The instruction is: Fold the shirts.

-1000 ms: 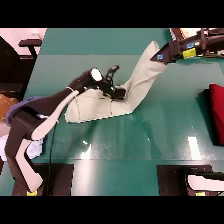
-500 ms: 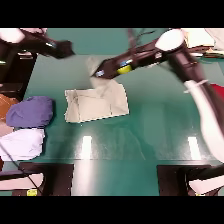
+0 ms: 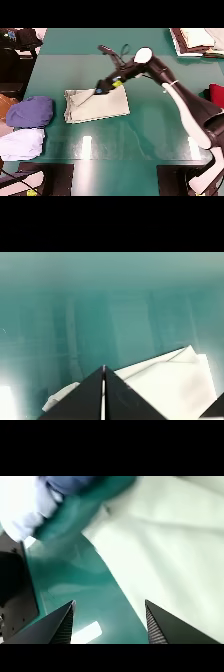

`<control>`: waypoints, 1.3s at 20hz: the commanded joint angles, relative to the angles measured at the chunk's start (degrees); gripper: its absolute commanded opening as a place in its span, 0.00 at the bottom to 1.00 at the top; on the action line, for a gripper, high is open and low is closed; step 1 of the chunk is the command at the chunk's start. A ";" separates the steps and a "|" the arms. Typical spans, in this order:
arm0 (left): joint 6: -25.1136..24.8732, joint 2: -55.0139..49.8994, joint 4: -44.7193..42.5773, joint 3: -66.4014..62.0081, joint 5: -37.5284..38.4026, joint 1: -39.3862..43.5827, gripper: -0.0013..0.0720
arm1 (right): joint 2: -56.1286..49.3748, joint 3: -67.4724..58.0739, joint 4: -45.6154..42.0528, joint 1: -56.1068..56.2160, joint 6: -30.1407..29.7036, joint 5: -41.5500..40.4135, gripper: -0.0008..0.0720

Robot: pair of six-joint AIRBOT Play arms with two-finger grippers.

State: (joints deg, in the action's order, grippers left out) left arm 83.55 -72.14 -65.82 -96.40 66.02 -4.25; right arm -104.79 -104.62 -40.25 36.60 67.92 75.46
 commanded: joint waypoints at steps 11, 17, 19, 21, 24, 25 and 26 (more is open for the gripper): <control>-1.11 0.24 1.66 0.15 0.46 -0.24 0.05 | 2.62 28.39 5.53 -15.39 5.20 -12.28 0.84; -1.09 0.24 2.58 0.15 1.36 -0.24 0.05 | -9.16 15.30 9.18 -6.03 5.22 -9.92 0.48; -1.14 0.24 3.32 0.15 1.81 0.17 0.05 | -11.26 10.80 8.59 -4.66 5.16 -7.80 0.12; -1.55 0.24 2.29 0.17 1.95 2.58 0.05 | -10.95 8.13 6.54 -4.96 5.11 -7.37 0.03; -1.75 0.24 1.46 0.15 1.90 9.11 0.05 | -5.88 6.47 -1.20 -9.68 7.89 -7.41 0.03; -2.36 0.24 1.46 0.15 1.90 11.15 0.05 | -3.26 6.73 -4.15 -12.57 8.90 -7.26 0.03; -2.69 0.24 1.49 0.15 1.86 13.16 0.05 | -0.63 7.10 -6.80 -15.80 9.97 -6.75 0.03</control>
State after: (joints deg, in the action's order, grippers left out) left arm 81.73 -71.90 -64.01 -96.25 67.77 4.10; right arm -110.10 -96.60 -39.48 26.13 75.02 68.01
